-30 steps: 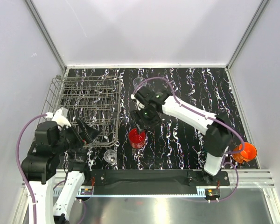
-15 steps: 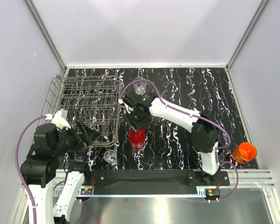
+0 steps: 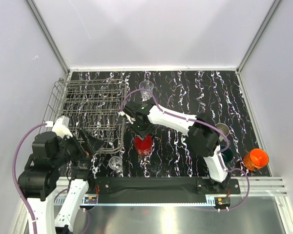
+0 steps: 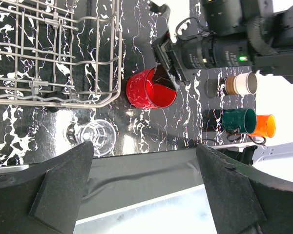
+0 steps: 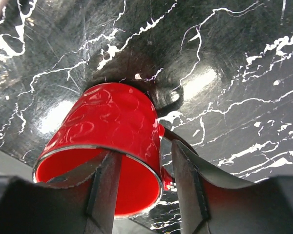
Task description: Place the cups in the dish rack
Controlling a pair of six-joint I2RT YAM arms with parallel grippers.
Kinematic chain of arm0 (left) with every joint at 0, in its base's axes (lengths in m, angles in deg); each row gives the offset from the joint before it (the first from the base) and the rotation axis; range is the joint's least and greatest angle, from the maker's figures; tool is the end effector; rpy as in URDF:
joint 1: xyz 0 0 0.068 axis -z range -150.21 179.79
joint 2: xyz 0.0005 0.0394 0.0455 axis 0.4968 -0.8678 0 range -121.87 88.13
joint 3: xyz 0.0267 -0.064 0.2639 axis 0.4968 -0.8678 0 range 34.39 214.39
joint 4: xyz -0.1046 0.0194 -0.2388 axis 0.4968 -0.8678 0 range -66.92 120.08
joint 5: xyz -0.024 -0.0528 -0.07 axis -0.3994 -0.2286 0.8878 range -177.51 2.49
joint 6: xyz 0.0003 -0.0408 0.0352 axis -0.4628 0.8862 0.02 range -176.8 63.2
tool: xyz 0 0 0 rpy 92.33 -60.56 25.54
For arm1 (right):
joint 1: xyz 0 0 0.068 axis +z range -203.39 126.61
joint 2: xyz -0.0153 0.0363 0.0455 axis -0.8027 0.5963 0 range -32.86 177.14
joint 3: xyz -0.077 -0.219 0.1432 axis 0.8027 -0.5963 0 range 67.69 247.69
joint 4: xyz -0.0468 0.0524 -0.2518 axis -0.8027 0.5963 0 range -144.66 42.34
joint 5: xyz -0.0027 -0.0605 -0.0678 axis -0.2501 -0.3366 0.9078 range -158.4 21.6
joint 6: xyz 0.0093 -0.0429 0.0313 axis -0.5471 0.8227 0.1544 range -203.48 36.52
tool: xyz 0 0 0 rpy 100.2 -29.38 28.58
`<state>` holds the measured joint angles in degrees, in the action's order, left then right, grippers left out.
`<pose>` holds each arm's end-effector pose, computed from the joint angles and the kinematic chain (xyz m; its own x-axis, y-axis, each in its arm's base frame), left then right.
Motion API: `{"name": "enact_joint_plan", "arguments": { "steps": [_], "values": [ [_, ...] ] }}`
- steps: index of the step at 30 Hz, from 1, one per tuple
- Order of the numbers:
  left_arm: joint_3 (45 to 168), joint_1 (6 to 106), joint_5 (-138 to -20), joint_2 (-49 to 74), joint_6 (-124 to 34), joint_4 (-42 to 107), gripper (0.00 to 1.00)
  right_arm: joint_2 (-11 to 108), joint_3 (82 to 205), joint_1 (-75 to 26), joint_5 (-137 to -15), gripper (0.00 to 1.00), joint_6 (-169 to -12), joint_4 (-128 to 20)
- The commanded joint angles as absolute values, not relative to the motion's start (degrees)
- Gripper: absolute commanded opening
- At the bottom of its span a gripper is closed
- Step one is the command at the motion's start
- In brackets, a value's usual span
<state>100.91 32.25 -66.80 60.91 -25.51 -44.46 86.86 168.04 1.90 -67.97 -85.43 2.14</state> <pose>0.0239 -0.0136 0.3739 -0.6633 -0.4577 -0.5921 -0.0186 0.8010 -0.5984 0.2439 0.3517 0.2117 -0.5806 -0.7782 -0.2392 -0.8016 0.5978 0.0010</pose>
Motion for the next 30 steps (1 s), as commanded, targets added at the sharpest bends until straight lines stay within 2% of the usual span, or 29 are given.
{"name": "enact_joint_plan", "arguments": {
  "steps": [1, 7, 10, 12, 15, 21, 25, 30],
  "values": [
    [103.12, 32.08, -65.18, 61.94, -26.83, -44.80, 0.93, 87.46, 168.58, 2.77, -66.64, 0.50, -83.92, 1.24],
    [102.68, 32.08, -63.87, 62.73, -26.48, -44.98, 0.92, 88.08, 169.20, 2.77, -64.97, 0.30, -85.76, 1.76],
    [102.24, 32.08, -62.90, 63.00, -26.48, -44.72, 0.90, 88.17, 169.11, 2.77, -63.31, 0.13, -86.29, 2.11],
    [102.50, 32.08, -62.72, 63.00, -26.74, -44.63, 0.90, 87.55, 169.20, 2.77, -62.08, 0.11, -86.73, 2.73],
    [102.68, 32.08, -61.23, 62.38, -27.53, -43.49, 0.91, 85.53, 169.72, 2.77, -61.46, 0.00, -87.95, 4.48],
    [104.87, 32.08, -55.53, 59.58, -26.48, -37.97, 0.92, 77.46, 172.71, 1.81, -65.22, 0.00, -95.77, 9.50],
    [104.88, 32.08, -49.11, 59.30, -21.83, -29.35, 0.92, 70.95, 174.47, -2.32, -81.00, 0.00, -103.76, 6.70],
    [103.12, 32.08, -44.01, 61.06, -14.88, -14.34, 0.94, 64.36, 176.06, -8.03, -95.01, 0.00, -116.41, -1.36]
  ]
}}
